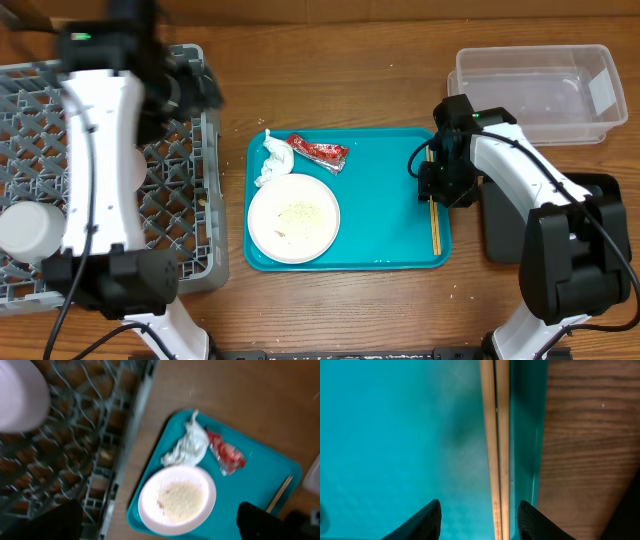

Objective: Sort waste into correct bins and load items into the dishwasher

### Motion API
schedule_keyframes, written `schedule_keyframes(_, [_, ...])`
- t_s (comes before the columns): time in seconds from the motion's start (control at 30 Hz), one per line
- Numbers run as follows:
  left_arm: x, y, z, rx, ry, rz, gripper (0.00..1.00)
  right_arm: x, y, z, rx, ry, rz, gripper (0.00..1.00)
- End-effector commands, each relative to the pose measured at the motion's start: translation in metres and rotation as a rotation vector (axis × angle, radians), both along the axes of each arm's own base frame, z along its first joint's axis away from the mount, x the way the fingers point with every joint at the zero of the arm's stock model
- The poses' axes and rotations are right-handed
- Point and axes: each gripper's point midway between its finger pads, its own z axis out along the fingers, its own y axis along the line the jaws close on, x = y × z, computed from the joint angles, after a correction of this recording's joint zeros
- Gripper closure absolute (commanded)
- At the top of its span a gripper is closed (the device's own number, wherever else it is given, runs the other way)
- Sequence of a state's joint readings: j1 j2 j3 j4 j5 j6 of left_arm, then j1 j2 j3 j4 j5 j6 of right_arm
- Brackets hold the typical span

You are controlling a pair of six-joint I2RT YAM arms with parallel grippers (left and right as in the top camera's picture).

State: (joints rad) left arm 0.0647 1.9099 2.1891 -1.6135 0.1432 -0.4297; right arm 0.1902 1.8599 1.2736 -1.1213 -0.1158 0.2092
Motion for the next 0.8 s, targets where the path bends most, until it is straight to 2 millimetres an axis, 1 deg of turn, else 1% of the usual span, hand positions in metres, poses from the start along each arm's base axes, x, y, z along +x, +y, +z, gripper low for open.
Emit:
schedule_keyframes(0.0, [0.006,0.034,0.045,0.032,-0.151,0.044,0.0,0.0,-0.002,-0.006,-0.008,-0.014,-0.003,0.5])
schedule_keyframes(0.1, [0.007,0.057,0.049,0.082,-0.166,0.097,0.0,0.006,0.0,-0.013,0.0,-0.05,0.001,0.53])
schedule_keyframes(0.2, [0.005,0.067,0.046,0.108,-0.154,0.121,0.0,0.009,0.0,-0.019,0.004,-0.073,0.001,0.55])
schedule_keyframes(0.27, [0.005,0.069,0.046,0.11,-0.153,0.124,0.0,0.012,0.001,-0.022,0.007,-0.091,0.002,0.55])
schedule_keyframes(0.43, [0.005,0.069,0.046,0.11,-0.153,0.123,0.0,0.019,0.002,-0.022,0.013,-0.118,0.001,0.56])
schedule_keyframes(0.77, [0.005,0.069,0.046,0.11,-0.153,0.123,0.0,0.024,0.003,-0.022,0.016,-0.137,0.005,0.56])
